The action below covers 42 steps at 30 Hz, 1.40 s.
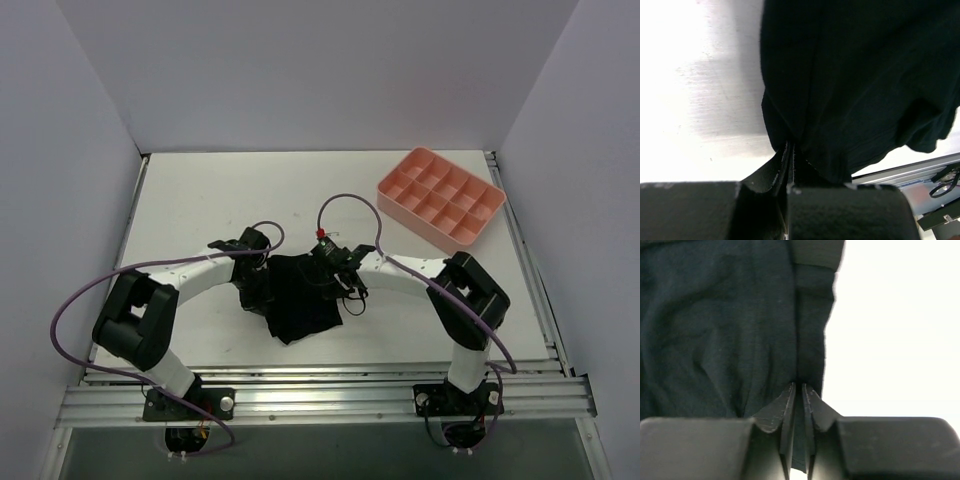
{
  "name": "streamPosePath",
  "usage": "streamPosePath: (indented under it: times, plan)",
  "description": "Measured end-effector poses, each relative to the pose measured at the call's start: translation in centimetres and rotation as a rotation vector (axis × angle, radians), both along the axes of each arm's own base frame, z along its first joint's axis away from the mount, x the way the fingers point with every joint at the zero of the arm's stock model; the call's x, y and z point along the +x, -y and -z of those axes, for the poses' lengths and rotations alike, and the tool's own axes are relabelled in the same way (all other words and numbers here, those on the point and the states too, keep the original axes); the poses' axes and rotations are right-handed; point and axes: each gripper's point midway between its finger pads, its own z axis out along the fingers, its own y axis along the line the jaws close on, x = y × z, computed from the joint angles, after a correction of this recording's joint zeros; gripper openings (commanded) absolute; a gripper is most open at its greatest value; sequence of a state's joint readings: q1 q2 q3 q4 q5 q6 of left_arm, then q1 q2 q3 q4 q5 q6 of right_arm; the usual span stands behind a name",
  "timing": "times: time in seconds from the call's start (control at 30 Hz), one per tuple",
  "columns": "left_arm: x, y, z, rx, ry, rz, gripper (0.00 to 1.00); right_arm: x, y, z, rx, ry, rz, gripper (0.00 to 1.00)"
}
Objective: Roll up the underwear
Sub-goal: Fold the underwear
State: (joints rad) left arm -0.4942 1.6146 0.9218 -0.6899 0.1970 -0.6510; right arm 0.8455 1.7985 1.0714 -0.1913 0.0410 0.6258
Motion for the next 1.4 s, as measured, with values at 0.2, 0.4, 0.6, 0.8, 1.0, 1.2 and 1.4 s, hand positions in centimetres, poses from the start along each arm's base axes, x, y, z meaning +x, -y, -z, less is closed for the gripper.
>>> streamPosePath:
  times: [0.2,0.4,0.6,0.8,1.0,1.2,1.4]
  plan:
    - [0.1,-0.1,-0.1,0.005,0.002,-0.021,0.02,0.2,-0.2,-1.5,0.012,-0.001,-0.017,0.2]
    - [0.1,0.0,-0.1,0.004,0.001,-0.029,0.02,-1.9,-2.4,-3.5,0.082,-0.002,-0.061,0.28]
    - [0.1,0.0,-0.1,0.004,0.001,-0.028,0.02,-3.9,-3.8,-3.0,0.086,-0.029,-0.098,0.28]
    - [0.1,-0.1,-0.1,0.006,0.001,-0.028,0.02,-3.8,-3.2,-1.8,0.046,-0.034,-0.078,0.25]
    - [0.2,-0.2,-0.1,0.006,0.001,-0.033,0.02,-3.7,-2.4,-1.4,0.01,-0.024,-0.062,0.0]
    - [0.3,-0.3,-0.1,0.007,0.002,-0.033,0.02,-3.7,-1.5,-1.0,-0.025,-0.019,-0.041,0.0]
    - [0.3,-0.6,-0.1,0.01,0.0,-0.038,0.02,-4.3,0.0,-0.6,-0.056,-0.026,-0.019,0.0]
